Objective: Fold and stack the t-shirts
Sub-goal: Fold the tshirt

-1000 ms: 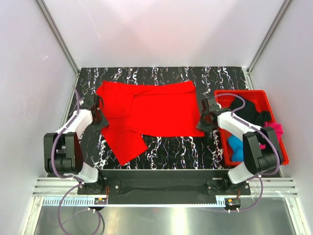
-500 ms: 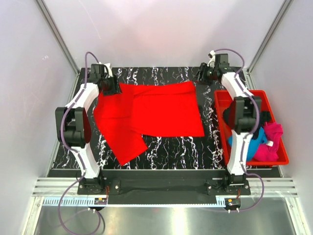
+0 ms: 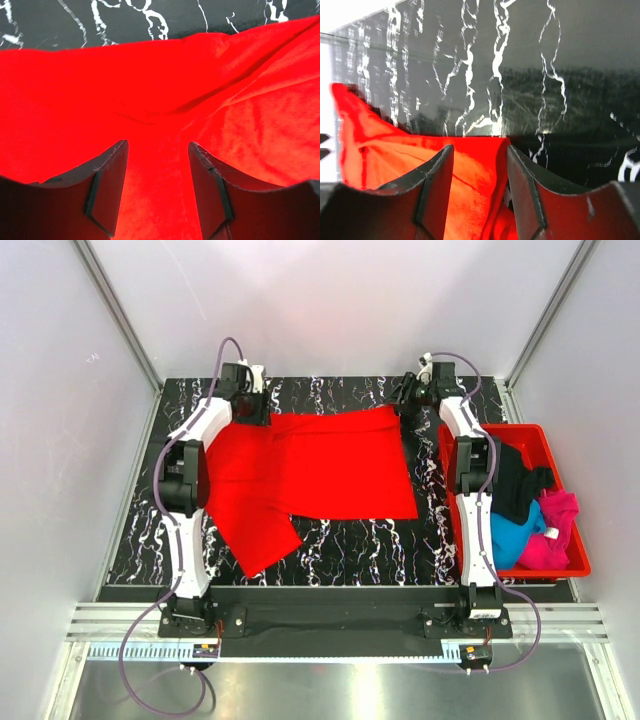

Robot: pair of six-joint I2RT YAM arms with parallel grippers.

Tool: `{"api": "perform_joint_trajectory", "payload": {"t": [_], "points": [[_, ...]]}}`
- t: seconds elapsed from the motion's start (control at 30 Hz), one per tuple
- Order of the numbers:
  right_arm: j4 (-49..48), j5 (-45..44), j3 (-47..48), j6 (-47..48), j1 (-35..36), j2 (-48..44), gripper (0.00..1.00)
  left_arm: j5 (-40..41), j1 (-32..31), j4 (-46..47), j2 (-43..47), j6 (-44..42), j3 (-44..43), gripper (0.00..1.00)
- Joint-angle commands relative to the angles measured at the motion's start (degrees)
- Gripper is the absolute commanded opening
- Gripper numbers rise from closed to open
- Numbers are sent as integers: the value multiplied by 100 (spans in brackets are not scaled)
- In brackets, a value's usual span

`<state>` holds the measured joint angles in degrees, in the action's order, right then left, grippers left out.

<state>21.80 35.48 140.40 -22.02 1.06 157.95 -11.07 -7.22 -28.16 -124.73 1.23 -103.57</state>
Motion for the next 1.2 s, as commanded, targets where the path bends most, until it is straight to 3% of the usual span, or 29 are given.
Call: {"api": "perform_joint_trajectory", "payload": {"t": [0.0,0.33,0.5,0.83,1.17], "points": [[-888,801,163,-505,-71,95,53,246,-60,153,-174,-466,-418,57],[-1090,714,5,-417,-227,140,31,440,-315,56,-526,-1301,-744,58],[-1047,758,128,-470,-264,271,28,299,-324,-5,-632,-1424,-928,59],[-642,1004,444,-522,-291,482,45,132,-341,-356,-860,-1477,-1359,59],[-941,1224,295,-848,-291,535,39,149,-341,-453,-852,-1407,-1315,59]]}}
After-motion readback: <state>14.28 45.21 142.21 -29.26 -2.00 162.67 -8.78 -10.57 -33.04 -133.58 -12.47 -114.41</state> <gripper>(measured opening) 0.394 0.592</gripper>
